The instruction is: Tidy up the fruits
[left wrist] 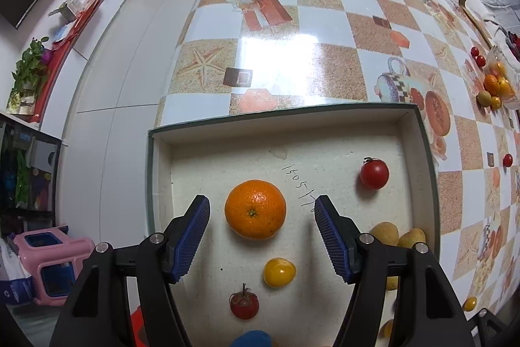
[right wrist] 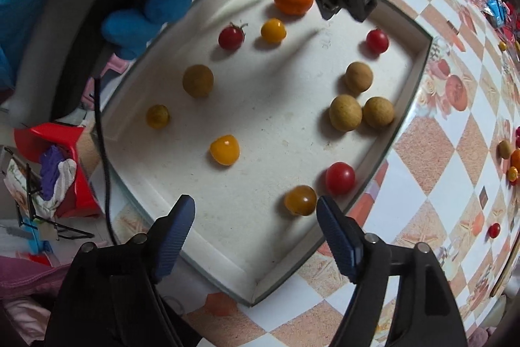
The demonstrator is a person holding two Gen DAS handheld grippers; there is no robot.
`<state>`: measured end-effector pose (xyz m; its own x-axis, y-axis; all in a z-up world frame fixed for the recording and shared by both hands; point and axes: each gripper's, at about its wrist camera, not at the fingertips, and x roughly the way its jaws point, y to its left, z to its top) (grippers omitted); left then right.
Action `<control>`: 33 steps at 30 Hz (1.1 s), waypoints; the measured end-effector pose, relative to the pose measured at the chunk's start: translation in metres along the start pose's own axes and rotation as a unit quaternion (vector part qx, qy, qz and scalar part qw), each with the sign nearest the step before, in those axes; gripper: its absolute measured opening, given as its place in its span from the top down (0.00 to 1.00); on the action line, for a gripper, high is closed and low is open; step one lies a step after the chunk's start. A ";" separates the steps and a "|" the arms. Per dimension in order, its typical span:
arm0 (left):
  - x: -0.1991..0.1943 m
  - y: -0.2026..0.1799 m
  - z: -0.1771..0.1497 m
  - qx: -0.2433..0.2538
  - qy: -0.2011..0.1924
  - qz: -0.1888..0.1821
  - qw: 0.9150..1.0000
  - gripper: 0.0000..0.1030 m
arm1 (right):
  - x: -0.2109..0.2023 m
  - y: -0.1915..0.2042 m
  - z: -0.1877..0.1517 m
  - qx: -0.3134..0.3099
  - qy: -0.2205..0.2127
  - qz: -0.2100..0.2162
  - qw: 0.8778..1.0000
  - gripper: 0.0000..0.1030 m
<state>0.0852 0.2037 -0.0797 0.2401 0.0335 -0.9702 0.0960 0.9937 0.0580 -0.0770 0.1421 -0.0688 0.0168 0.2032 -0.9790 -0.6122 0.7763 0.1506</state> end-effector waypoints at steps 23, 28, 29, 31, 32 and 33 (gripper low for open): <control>-0.097 0.028 -0.061 -0.051 -0.034 0.026 0.998 0.00 | -0.078 -0.054 -0.004 0.107 -0.008 -0.021 0.994 0.14; -0.117 0.026 -0.088 -0.045 -0.017 0.019 0.999 0.00 | -0.099 -0.061 -0.001 0.131 -0.014 -0.037 0.991 0.14; -0.122 0.025 -0.093 -0.043 -0.017 0.020 0.999 0.00 | -0.102 -0.063 0.001 0.133 -0.018 -0.037 0.990 0.14; -0.128 0.021 -0.101 -0.038 -0.014 0.023 0.999 0.00 | -0.112 -0.065 0.008 0.132 -0.026 -0.036 0.990 0.14; -0.131 0.018 -0.106 -0.035 -0.013 0.027 0.999 0.00 | -0.116 -0.064 0.011 0.125 -0.027 -0.037 0.991 0.14; -0.133 0.016 -0.110 -0.034 -0.011 0.029 0.999 0.00 | -0.119 -0.063 0.014 0.120 -0.028 -0.040 0.992 0.14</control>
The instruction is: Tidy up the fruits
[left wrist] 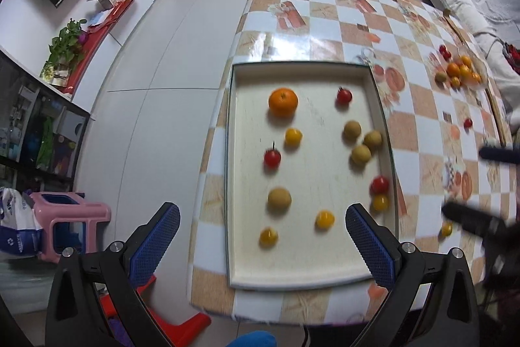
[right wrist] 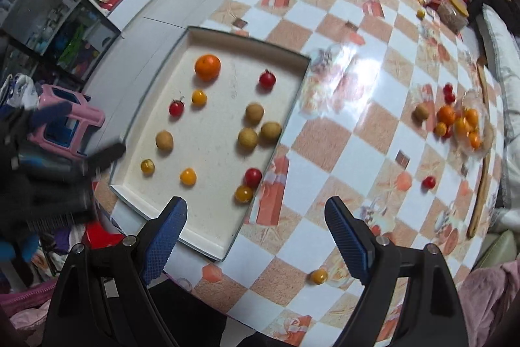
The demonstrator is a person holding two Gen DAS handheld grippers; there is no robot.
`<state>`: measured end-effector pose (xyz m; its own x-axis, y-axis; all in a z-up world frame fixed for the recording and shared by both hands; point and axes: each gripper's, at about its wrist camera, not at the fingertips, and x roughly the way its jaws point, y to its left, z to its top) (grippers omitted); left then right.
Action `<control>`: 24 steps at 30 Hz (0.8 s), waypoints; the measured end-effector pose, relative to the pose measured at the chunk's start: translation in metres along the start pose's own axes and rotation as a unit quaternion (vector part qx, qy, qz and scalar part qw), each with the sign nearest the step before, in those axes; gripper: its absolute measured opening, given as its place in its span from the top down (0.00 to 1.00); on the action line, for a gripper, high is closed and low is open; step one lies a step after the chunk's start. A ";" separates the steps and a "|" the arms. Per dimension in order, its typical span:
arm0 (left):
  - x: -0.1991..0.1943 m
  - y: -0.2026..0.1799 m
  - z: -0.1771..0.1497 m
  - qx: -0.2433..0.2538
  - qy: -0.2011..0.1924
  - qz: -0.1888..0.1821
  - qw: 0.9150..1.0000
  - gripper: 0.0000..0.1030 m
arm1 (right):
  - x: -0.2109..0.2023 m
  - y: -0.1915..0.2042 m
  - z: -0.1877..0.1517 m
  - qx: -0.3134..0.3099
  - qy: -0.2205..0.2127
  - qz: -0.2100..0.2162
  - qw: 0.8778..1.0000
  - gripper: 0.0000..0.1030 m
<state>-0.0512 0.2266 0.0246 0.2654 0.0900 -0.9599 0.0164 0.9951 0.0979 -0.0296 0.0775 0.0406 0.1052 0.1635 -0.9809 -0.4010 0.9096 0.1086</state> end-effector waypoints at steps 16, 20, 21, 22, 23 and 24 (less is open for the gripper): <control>-0.036 -0.027 -0.048 -0.027 0.009 0.033 0.999 0.00 | -0.023 -0.004 -0.006 -0.040 0.001 0.006 0.999 0.14; -0.039 -0.028 -0.050 -0.035 0.008 0.038 0.999 0.00 | -0.025 -0.004 -0.006 -0.046 -0.001 0.007 0.999 0.14; -0.040 -0.029 -0.050 -0.036 0.009 0.039 0.999 0.00 | -0.025 -0.004 -0.006 -0.048 0.000 0.007 0.999 0.14; -0.041 -0.029 -0.051 -0.036 0.009 0.040 0.999 0.00 | -0.024 -0.003 -0.006 -0.050 0.001 0.008 0.999 0.14; -0.041 -0.030 -0.051 -0.036 0.009 0.041 0.998 0.00 | -0.024 -0.003 -0.007 -0.052 0.002 0.008 0.999 0.14; -0.042 -0.030 -0.052 -0.035 0.009 0.042 0.998 0.00 | -0.024 -0.002 -0.007 -0.054 0.003 0.007 0.999 0.14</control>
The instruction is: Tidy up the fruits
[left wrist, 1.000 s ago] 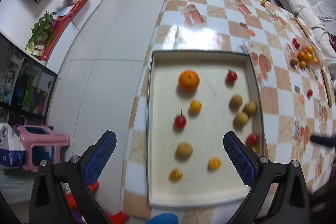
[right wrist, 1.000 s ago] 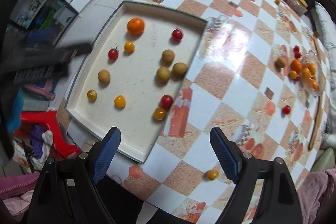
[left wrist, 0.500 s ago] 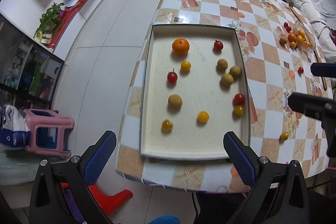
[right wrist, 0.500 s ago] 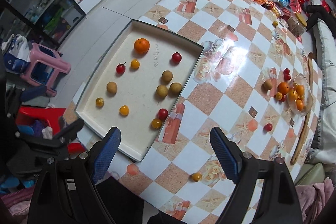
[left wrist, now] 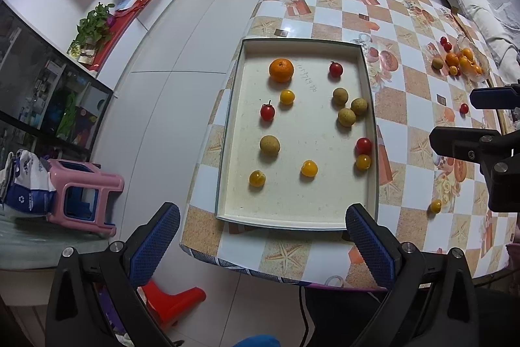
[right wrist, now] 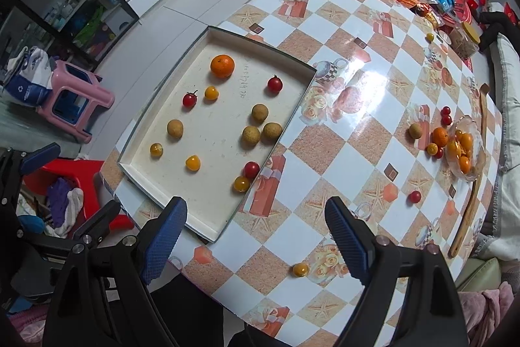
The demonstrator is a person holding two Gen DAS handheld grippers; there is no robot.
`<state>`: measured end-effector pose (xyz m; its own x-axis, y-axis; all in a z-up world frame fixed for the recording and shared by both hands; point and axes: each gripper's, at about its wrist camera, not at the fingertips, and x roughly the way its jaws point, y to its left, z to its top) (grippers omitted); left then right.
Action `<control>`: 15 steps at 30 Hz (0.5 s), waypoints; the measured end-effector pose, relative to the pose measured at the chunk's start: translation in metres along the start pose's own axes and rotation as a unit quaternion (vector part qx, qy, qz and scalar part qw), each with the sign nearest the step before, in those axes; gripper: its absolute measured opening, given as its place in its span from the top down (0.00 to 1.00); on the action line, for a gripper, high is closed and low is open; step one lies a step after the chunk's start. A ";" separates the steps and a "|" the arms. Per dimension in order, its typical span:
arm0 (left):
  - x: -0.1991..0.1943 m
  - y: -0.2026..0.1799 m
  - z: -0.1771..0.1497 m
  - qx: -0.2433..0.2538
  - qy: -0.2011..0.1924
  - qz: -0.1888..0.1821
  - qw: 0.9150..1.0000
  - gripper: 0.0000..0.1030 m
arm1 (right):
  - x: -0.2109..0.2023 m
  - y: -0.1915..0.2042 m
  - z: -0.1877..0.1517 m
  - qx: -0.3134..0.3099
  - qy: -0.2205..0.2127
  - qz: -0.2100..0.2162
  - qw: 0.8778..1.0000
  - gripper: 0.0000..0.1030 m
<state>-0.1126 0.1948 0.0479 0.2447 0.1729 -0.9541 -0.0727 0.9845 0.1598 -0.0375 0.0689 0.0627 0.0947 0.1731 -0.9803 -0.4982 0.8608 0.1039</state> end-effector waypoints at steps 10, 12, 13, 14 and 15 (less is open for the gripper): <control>-0.005 -0.004 -0.001 0.015 -0.004 0.011 1.000 0.00 | 0.000 0.002 0.001 -0.003 -0.001 -0.002 1.000 0.14; -0.006 -0.005 -0.001 0.015 -0.004 0.011 1.000 0.00 | 0.000 0.002 0.001 -0.003 -0.001 -0.002 1.000 0.14; -0.006 -0.005 -0.001 0.015 -0.003 0.011 1.000 0.00 | 0.000 0.002 0.001 -0.003 0.000 -0.003 1.000 0.13; -0.006 -0.005 -0.001 0.014 -0.003 0.011 1.000 0.00 | 0.000 0.002 0.001 -0.003 0.000 -0.003 1.000 0.14; -0.006 -0.006 -0.001 0.015 -0.002 0.010 1.000 0.00 | -0.001 0.003 0.001 -0.004 0.000 -0.004 1.000 0.14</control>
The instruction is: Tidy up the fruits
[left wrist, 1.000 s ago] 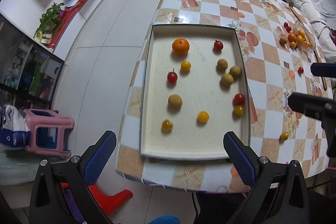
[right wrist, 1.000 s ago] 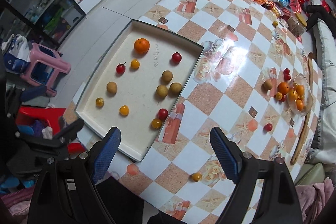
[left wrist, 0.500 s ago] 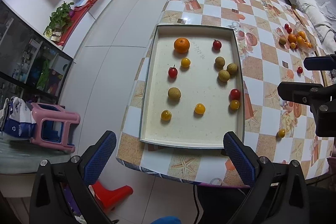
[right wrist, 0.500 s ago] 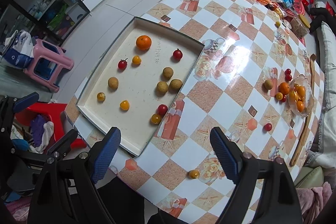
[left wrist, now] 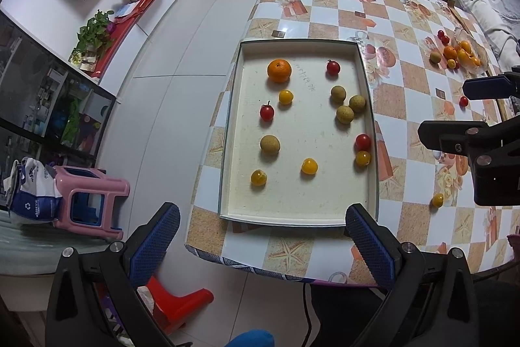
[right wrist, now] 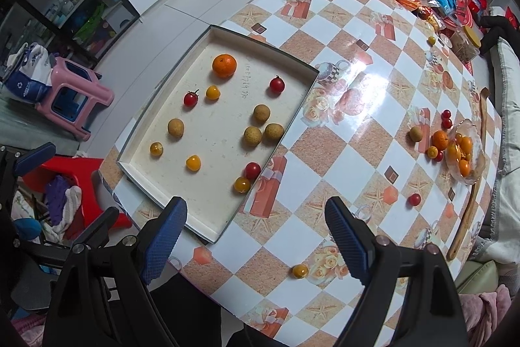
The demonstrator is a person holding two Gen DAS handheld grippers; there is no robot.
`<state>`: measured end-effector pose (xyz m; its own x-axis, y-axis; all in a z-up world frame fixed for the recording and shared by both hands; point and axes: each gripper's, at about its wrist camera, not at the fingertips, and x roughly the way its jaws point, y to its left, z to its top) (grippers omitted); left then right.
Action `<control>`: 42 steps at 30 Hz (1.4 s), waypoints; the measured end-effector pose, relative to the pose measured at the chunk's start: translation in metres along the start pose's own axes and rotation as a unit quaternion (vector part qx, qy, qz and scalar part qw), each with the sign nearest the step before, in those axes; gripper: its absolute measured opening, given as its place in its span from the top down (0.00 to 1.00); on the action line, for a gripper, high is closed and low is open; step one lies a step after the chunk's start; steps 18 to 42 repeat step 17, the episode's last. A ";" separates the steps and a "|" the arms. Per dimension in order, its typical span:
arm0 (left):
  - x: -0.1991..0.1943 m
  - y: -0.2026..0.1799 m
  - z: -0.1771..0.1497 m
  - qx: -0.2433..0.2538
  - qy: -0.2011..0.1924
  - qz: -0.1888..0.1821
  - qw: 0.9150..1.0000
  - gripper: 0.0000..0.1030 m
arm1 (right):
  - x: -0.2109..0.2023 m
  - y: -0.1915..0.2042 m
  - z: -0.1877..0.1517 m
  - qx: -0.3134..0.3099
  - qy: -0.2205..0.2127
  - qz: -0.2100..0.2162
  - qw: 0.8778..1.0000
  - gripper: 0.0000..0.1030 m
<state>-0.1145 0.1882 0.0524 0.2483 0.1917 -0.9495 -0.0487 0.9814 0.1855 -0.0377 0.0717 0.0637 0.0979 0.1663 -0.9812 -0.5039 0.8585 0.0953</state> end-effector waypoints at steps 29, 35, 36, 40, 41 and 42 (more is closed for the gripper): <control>-0.003 0.000 -0.005 0.021 -0.008 -0.021 1.000 0.00 | 0.003 0.011 -0.003 -0.018 0.003 -0.024 1.000 0.13; -0.003 0.000 -0.005 0.021 -0.008 -0.021 1.000 0.00 | 0.003 0.011 -0.003 -0.018 0.003 -0.024 1.000 0.13; -0.003 0.000 -0.005 0.021 -0.008 -0.021 1.000 0.00 | 0.003 0.011 -0.003 -0.018 0.003 -0.024 1.000 0.13; -0.003 0.000 -0.005 0.021 -0.008 -0.021 1.000 0.00 | 0.003 0.011 -0.003 -0.018 0.003 -0.024 1.000 0.13; -0.003 0.000 -0.005 0.021 -0.008 -0.021 1.000 0.00 | 0.003 0.011 -0.003 -0.018 0.003 -0.024 1.000 0.13; -0.003 0.000 -0.005 0.021 -0.008 -0.021 1.000 0.00 | 0.003 0.011 -0.003 -0.018 0.003 -0.024 1.000 0.13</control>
